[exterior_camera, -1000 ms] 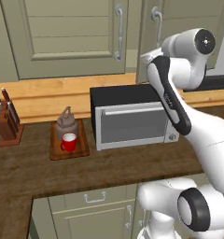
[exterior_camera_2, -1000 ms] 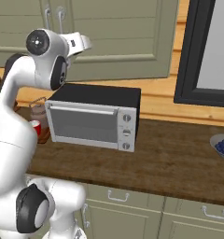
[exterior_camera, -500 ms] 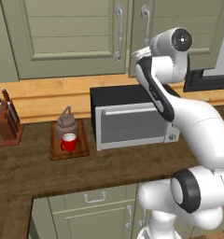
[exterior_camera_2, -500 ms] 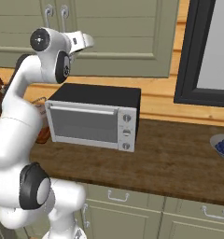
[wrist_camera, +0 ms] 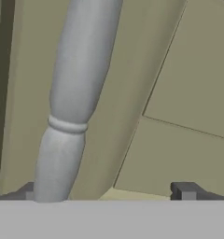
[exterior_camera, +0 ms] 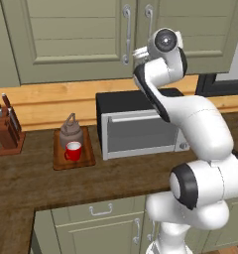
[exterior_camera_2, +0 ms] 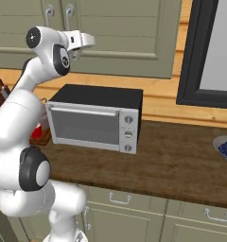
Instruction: Pick the kettle from the counter and place it on the tray. Then pick the mug from the cabinet and place it on the tray. Then close the cabinet doors.
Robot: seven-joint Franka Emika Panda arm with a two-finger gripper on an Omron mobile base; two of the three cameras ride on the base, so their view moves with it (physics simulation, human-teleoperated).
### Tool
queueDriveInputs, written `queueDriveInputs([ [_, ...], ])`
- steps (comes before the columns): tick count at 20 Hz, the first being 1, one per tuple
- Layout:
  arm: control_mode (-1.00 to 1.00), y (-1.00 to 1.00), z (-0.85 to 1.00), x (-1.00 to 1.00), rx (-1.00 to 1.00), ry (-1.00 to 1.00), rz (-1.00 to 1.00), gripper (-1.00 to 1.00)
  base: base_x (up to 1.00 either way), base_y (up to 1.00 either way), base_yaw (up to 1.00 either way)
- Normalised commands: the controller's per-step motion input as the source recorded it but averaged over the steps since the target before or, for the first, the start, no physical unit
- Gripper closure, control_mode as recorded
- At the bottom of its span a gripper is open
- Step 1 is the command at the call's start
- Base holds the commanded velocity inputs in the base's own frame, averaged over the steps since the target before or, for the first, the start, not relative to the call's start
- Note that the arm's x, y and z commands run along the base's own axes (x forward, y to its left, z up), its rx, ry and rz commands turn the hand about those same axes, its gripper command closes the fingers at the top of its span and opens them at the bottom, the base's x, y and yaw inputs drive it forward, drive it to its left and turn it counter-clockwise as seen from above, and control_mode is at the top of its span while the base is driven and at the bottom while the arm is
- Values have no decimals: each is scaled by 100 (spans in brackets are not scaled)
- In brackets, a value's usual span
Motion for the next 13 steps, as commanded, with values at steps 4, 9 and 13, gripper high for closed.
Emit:
queueDriveInputs([
  [4,-100,-1,-23,40,0,2,-18,-100,0,0,0],
  [9,-100,-3,-22,29,0,2,-16,-100,0,0,0],
  [13,-100,-10,-14,20,0,0,-14,-100,0,0,0],
])
